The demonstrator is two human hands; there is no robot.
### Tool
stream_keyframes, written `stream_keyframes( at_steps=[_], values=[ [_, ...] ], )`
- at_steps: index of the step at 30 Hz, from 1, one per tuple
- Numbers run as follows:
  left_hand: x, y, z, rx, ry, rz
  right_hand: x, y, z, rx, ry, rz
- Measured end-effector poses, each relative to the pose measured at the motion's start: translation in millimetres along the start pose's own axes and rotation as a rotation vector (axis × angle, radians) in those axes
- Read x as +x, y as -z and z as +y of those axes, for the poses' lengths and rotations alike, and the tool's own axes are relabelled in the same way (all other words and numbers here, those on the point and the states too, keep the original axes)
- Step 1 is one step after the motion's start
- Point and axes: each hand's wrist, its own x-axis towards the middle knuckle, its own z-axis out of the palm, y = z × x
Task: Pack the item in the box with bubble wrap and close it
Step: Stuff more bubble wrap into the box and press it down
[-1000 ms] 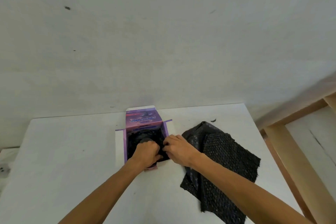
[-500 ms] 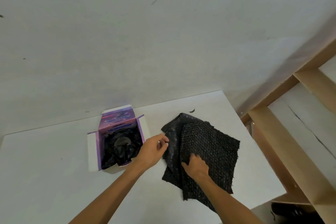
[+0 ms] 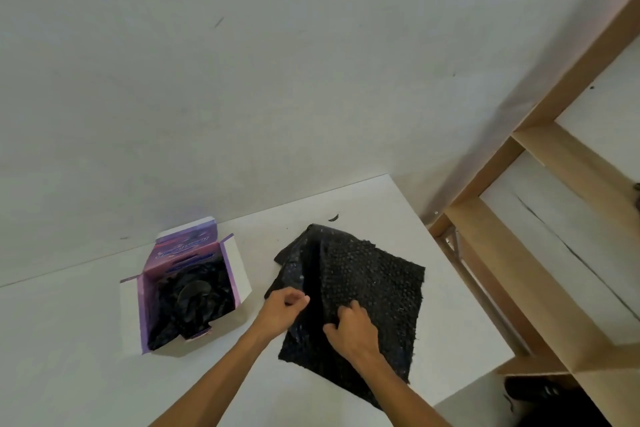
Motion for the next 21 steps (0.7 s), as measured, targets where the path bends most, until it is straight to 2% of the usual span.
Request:
stream_keyframes(
  at_steps=[2, 4, 5, 7, 9, 12, 13, 15, 18, 19, 21],
  values=[
    [-2, -7, 17, -0.077, 0.052, -0.069, -8, 20, 2, 0.021, 0.125, 0.154],
    [-4, -13, 40, -0.214, 0.080, -0.152, -16, 41, -1, 0.086, 0.284, 0.240],
    [-5, -14, 53, -0.267, 0.053, -0.164, -18, 51, -5, 0.140, 0.352, 0.247],
    [-8, -9, 73, -0.301, -0.038, -0.087, -22, 69, -16, 0.303, 0.436, 0.204],
    [-11, 8, 88, -0.299, -0.116, 0.007, -25, 83, -30, 0.505, 0.435, 0.211],
    [-22, 54, 103, -0.397, -0.167, 0.064, -16, 99, -54, 0.697, 0.298, 0.467],
    [-26, 72, 105, -0.449, -0.161, 0.093, -11, 106, -64, 0.738, 0.246, 0.472],
    [-35, 111, 104, -0.528, -0.132, 0.168, 6, 118, -89, 0.898, 0.194, 0.288],
    [-48, 165, 94, -0.537, -0.123, 0.259, 27, 134, -132, 1.108, 0.244, -0.032],
    [-53, 182, 89, -0.560, -0.135, 0.286, 31, 139, -149, 1.105, 0.286, -0.073],
    [-67, 212, 81, -0.587, -0.191, 0.356, 38, 144, -182, 1.031, 0.384, -0.042]
  ],
)
